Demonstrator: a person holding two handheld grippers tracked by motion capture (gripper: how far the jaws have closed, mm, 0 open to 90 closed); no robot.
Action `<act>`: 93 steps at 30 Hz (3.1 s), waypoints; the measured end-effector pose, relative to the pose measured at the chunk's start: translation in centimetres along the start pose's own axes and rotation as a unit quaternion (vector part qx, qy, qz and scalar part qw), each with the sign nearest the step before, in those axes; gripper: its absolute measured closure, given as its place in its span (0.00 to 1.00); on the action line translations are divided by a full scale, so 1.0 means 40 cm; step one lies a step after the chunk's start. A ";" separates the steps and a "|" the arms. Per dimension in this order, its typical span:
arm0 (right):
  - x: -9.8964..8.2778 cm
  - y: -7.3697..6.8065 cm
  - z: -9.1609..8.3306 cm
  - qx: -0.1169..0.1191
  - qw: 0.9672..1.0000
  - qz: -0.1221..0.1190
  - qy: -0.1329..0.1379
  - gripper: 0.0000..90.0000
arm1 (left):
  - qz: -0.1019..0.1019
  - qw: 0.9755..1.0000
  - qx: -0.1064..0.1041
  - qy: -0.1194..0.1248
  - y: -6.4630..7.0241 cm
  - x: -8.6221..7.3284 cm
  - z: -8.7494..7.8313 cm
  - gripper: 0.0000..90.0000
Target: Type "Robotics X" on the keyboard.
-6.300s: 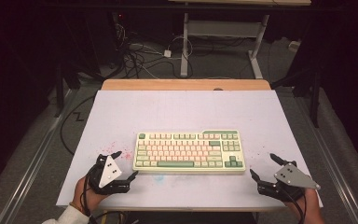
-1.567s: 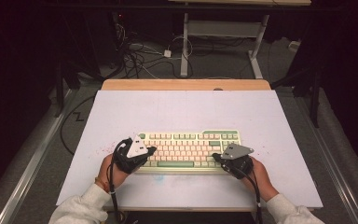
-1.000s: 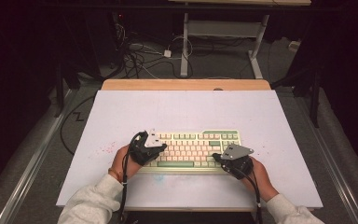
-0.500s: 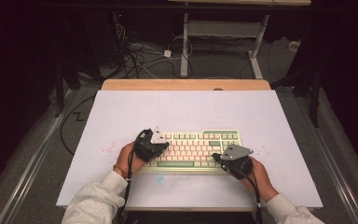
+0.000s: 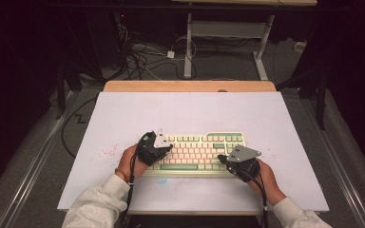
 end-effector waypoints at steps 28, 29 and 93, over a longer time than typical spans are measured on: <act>0.014 0.020 -0.060 -0.004 1.000 0.009 0.030 1.00 | 0.010 0.997 0.025 0.066 -0.007 -0.041 -0.104 0.94; 0.014 0.020 -0.060 -0.004 1.000 0.009 0.030 1.00 | 0.010 0.997 0.027 0.067 -0.007 -0.045 -0.107 0.94; 0.136 -0.012 0.054 0.029 0.999 -0.010 0.015 1.00 | -0.042 0.996 0.063 0.050 0.024 -0.258 -0.172 0.17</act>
Point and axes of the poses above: each handheld gripper's, and its own axes: z roughly forward along the jaws, x roughly out of its top, y roughly to its right, the point moved 5 cm from there along z, roughly forward along the jaws, and after that the axes turned 3 degrees about -y, right-handed, at the moved point
